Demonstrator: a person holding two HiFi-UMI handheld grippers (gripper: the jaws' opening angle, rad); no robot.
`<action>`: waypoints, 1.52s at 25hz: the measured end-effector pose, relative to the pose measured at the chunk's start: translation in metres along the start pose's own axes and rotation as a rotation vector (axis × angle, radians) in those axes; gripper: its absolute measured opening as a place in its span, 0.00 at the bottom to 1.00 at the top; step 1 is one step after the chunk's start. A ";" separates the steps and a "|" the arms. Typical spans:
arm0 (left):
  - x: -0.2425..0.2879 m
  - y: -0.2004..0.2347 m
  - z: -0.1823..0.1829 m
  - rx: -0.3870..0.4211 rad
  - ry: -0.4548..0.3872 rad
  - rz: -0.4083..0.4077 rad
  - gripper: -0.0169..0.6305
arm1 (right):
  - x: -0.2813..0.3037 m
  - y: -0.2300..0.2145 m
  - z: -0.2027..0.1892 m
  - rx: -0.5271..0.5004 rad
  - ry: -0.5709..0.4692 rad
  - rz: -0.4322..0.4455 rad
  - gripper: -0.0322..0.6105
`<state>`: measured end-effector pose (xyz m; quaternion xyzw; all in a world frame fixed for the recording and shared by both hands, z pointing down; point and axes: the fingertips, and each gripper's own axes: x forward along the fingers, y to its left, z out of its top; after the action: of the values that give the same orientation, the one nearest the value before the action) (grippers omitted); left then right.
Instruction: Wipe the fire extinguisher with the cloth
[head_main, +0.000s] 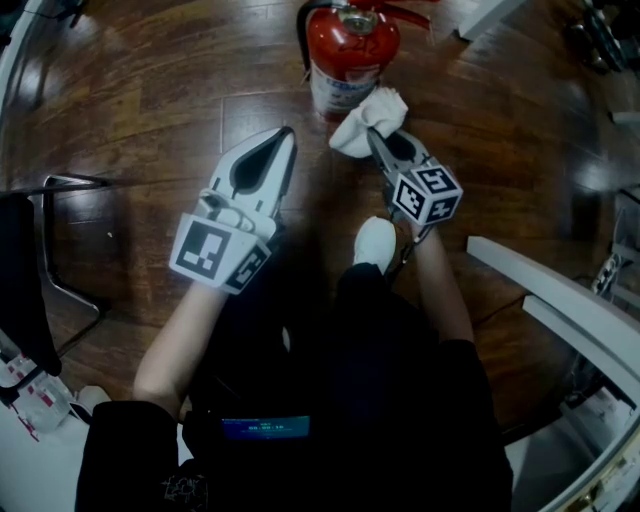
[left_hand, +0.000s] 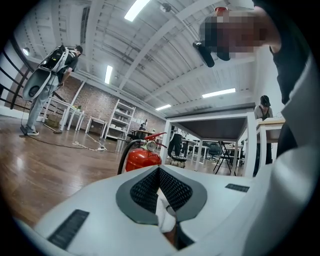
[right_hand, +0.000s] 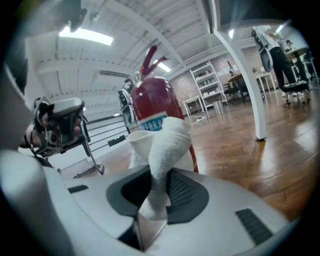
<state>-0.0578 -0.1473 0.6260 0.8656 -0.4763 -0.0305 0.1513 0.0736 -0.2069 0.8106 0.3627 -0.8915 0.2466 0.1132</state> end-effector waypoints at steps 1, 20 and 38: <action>0.000 -0.001 0.000 -0.001 -0.002 -0.002 0.03 | -0.008 0.013 0.014 -0.002 -0.042 0.023 0.20; -0.011 0.004 0.003 0.000 -0.006 0.012 0.03 | 0.003 0.096 0.167 -0.144 -0.234 0.126 0.20; -0.012 0.001 -0.001 0.000 -0.003 0.009 0.03 | 0.081 0.043 0.009 -0.232 0.162 0.068 0.20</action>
<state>-0.0650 -0.1376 0.6265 0.8635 -0.4803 -0.0312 0.1508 -0.0141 -0.2332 0.8185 0.2955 -0.9138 0.1741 0.2174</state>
